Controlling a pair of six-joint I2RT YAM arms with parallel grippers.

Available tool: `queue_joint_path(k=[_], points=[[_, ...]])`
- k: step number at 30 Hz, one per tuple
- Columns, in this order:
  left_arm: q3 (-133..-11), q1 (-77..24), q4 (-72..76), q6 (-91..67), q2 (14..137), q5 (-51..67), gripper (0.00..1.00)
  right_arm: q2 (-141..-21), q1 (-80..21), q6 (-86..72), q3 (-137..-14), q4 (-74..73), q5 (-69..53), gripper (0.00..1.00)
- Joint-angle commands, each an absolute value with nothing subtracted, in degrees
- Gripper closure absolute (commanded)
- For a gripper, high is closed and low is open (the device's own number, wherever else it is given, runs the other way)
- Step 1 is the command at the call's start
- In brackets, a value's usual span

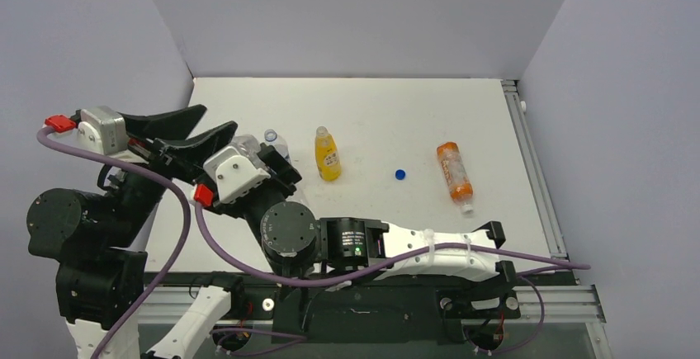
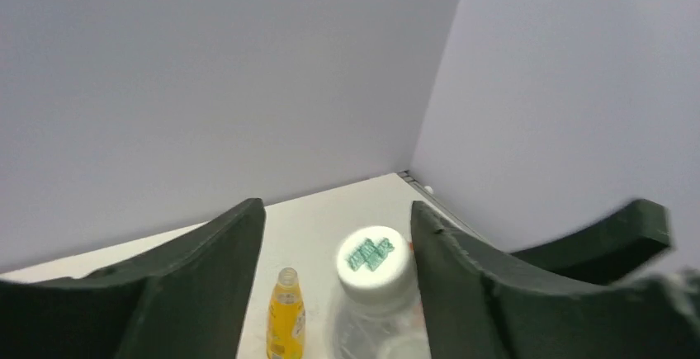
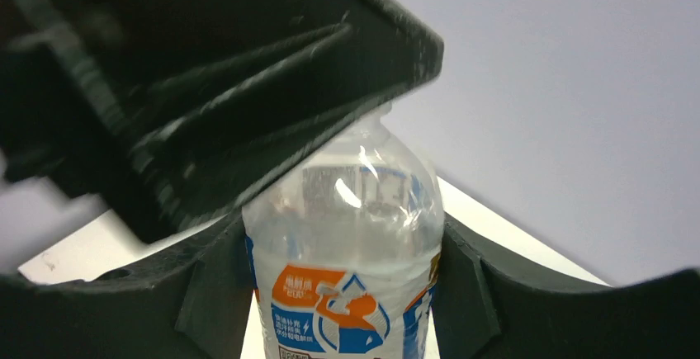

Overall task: Unscrew the bottle caps
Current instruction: Unscrew the bottle cap from the plastic bottle.

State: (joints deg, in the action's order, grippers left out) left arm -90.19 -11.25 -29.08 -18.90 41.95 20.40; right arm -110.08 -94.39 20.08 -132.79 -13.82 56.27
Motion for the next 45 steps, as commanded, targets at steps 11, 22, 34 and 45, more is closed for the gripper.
queue_joint_path(k=[11,22,34,45], points=[[-88.8,-10.4,-15.8,-35.0,40.8,33.2,0.03,-76.5,-76.0,-13.1,-103.4,-11.3,-7.5,1.00],[-89.5,-10.3,5.3,-54.2,44.2,57.9,0.03,-79.7,-70.2,-29.5,-101.3,2.7,-49.6,1.00],[-91.4,-10.6,11.6,-60.2,45.4,63.6,0.02,-83.7,-70.0,-31.4,-105.1,4.3,-52.5,1.00],[-92.9,-11.2,13.1,-58.9,46.3,63.7,0.45,-88.1,-69.1,-34.6,-107.6,7.4,-52.1,1.00]])
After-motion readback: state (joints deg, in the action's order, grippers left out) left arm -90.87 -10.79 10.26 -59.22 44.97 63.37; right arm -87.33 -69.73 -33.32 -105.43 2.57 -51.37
